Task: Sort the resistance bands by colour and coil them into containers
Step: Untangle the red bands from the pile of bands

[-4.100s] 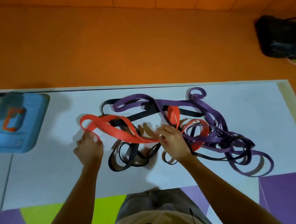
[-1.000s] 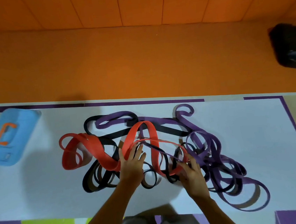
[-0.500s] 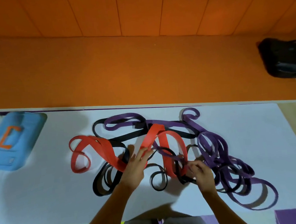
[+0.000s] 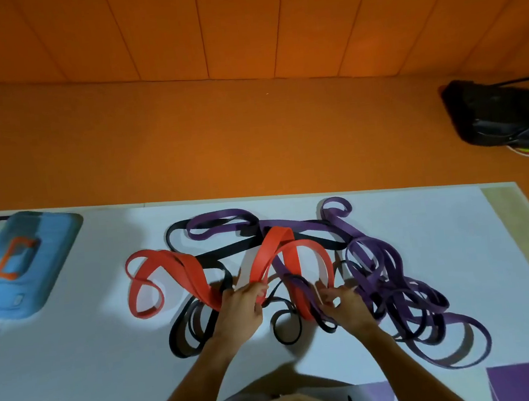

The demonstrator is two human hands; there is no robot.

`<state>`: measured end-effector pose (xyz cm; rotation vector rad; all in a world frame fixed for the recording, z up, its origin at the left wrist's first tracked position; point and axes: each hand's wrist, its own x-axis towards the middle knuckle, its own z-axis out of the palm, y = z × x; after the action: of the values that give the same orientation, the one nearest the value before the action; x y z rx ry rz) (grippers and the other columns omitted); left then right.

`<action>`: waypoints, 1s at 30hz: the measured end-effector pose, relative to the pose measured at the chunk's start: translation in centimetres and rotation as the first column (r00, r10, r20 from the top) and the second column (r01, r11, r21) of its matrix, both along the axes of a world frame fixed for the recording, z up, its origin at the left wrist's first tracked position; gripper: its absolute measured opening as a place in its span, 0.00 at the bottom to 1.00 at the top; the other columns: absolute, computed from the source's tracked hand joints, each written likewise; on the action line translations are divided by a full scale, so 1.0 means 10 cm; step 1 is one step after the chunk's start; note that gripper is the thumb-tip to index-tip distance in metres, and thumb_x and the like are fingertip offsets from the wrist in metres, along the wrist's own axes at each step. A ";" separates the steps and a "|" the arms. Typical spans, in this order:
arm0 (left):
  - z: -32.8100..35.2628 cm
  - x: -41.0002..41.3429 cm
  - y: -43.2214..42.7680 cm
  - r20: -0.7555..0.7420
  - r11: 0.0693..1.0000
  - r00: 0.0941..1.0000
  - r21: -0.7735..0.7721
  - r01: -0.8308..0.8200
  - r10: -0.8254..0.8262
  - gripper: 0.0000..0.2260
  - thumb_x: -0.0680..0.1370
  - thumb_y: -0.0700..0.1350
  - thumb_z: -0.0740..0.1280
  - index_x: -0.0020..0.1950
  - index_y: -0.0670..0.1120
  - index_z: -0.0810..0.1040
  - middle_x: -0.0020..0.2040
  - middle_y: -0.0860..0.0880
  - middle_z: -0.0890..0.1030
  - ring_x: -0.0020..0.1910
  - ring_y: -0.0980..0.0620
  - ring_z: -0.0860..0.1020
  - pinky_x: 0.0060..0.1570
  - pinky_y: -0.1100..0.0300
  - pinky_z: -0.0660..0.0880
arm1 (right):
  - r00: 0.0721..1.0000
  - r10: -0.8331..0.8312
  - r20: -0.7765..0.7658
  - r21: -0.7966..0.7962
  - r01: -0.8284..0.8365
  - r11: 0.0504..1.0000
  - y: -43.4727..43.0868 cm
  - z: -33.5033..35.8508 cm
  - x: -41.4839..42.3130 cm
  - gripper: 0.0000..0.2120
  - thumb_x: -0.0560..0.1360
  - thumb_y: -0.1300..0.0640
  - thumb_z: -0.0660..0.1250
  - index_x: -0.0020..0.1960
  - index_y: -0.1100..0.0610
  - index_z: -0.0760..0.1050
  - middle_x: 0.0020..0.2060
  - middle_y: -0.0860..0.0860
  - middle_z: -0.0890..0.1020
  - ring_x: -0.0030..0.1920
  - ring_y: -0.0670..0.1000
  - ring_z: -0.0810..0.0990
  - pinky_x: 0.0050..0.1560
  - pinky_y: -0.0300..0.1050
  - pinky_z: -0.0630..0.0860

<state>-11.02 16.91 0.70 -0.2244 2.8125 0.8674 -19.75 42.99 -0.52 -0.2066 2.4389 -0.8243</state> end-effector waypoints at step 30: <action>0.10 -0.41 0.42 0.407 0.762 0.913 0.584 -0.278 0.021 0.12 0.86 0.55 0.64 0.55 0.52 0.85 0.48 0.47 0.84 0.55 0.45 0.82 0.50 0.58 0.72 | 0.938 -0.238 0.251 -0.394 0.324 0.860 0.05 0.06 0.40 0.19 0.75 0.67 0.78 0.62 0.60 0.77 0.51 0.54 0.86 0.53 0.53 0.86 0.51 0.43 0.83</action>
<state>-15.09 21.07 1.71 -0.4614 2.0188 1.5619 -15.72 43.50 0.10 0.0759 2.1006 -1.4450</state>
